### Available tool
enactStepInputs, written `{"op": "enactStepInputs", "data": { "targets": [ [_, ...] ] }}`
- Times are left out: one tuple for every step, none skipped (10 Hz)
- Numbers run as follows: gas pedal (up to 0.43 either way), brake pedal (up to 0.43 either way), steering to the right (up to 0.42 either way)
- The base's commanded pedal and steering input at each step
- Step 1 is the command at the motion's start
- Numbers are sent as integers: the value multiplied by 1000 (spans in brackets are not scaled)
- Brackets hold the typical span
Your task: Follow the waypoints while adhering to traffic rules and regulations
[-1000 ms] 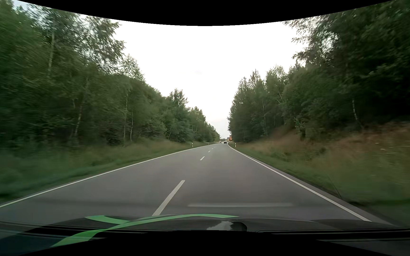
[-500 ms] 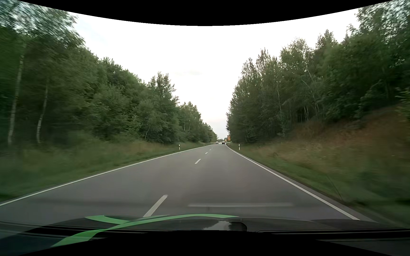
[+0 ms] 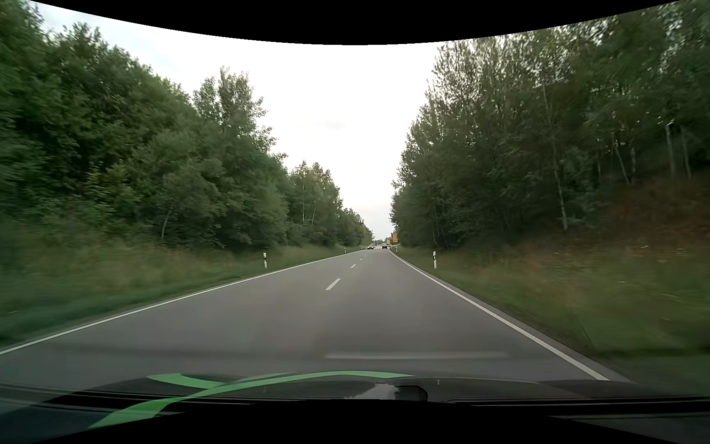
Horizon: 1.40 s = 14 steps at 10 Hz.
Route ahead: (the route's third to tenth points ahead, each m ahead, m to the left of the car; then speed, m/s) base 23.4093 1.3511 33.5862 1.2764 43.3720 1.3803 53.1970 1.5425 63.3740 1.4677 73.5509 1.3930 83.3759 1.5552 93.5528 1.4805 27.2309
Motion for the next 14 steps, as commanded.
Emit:
{"op": "enactStepInputs", "data": {
  "targets": [
    [209,0,1],
    [209,0,1],
    [197,0,1],
    [197,0,1],
    [197,0,0],
    [197,0,0],
    [197,0,0],
    [197,0,0],
    [197,0,0],
    [197,0,0],
    [209,0,0],
    [220,0,0],
    [240,0,0],
    [260,0,0]
  ]
}}
